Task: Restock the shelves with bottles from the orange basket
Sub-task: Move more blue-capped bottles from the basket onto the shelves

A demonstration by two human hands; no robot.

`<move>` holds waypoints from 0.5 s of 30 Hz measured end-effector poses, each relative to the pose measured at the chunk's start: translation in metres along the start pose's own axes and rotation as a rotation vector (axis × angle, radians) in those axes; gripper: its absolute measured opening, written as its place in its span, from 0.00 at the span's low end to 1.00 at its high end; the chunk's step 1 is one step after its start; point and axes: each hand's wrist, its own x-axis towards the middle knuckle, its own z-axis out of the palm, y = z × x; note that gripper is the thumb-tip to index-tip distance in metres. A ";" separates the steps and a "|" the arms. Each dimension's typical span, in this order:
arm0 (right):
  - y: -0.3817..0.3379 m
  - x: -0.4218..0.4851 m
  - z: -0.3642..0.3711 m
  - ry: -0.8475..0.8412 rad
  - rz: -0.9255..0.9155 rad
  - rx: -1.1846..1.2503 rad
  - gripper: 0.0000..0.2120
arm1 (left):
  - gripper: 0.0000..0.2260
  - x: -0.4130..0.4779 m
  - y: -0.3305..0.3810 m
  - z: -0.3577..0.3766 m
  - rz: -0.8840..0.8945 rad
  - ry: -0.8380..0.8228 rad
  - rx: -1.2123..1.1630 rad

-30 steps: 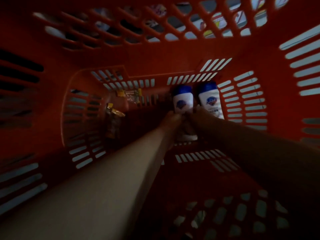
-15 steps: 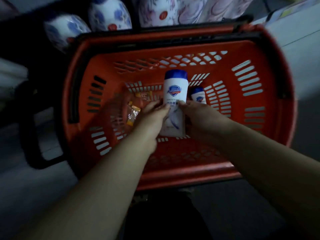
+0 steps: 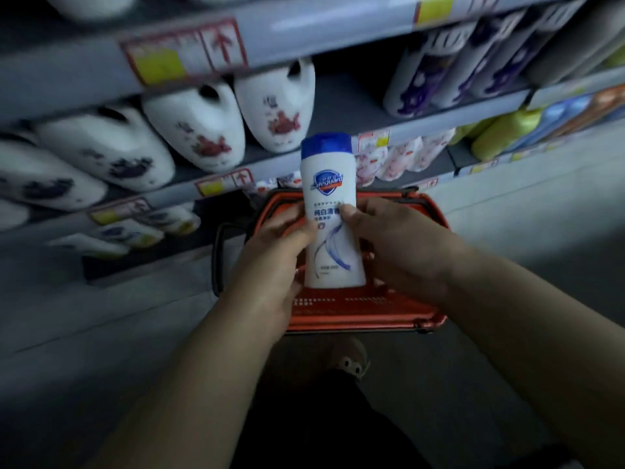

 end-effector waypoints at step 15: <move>-0.071 -0.197 0.222 0.028 -0.307 -0.314 0.11 | 0.15 -0.246 0.162 -0.110 0.228 -0.023 0.105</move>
